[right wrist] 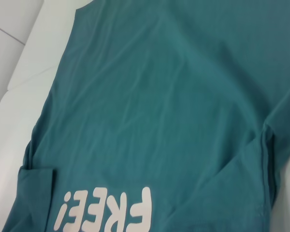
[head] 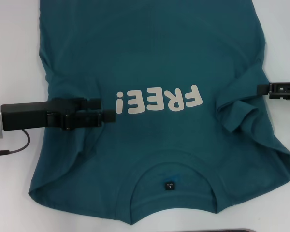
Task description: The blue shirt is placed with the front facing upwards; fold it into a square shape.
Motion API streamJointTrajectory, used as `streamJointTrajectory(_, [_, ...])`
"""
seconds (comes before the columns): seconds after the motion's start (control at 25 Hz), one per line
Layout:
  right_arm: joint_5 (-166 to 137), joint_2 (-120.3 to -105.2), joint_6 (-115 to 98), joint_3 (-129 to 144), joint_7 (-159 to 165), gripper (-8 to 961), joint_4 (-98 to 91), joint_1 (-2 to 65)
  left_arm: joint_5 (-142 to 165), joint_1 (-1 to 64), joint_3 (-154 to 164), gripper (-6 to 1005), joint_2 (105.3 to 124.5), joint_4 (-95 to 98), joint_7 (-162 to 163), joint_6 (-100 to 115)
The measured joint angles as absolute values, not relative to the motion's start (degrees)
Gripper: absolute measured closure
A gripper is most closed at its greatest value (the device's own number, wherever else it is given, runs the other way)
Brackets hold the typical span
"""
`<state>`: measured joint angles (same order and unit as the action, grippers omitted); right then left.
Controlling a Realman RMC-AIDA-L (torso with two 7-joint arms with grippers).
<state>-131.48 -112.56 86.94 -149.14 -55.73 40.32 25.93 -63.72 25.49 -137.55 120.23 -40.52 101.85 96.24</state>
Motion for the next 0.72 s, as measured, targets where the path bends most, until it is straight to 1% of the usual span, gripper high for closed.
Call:
streamJointTrajectory(0.36, [-131.43,-113.25,84.46,-149.32,-55.60,214,39.68,26.89,-63.72,25.49,-137.55,124,120.22,-40.73,101.85,96.24])
streamJointTrajectory(0.72, [-131.51,-113.32,83.27,-149.03,-55.17,222,39.63,27.18,-63.72,25.49,-137.82,125,120.22,-40.70,101.85,96.22])
